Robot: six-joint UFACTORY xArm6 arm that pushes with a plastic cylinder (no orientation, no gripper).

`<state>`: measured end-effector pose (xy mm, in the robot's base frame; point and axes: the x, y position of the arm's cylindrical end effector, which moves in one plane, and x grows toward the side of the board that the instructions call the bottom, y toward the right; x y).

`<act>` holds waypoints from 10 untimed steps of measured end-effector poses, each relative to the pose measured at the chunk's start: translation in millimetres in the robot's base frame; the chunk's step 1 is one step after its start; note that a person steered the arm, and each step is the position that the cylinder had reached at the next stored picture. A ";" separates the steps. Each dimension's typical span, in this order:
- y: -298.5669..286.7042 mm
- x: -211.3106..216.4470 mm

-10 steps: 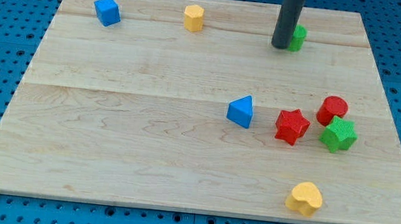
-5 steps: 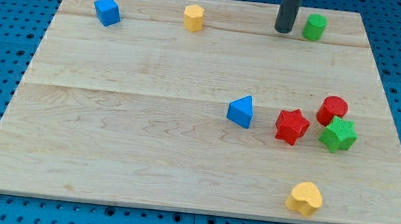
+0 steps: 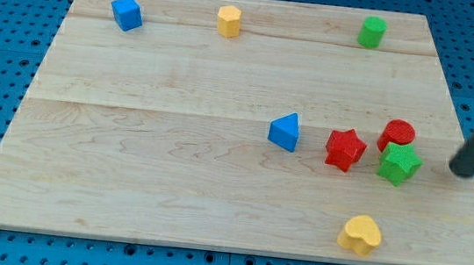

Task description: Push the yellow heart to the center left

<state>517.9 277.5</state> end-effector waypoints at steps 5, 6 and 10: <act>-184.2 49.7; -112.9 96.8; -263.9 -25.6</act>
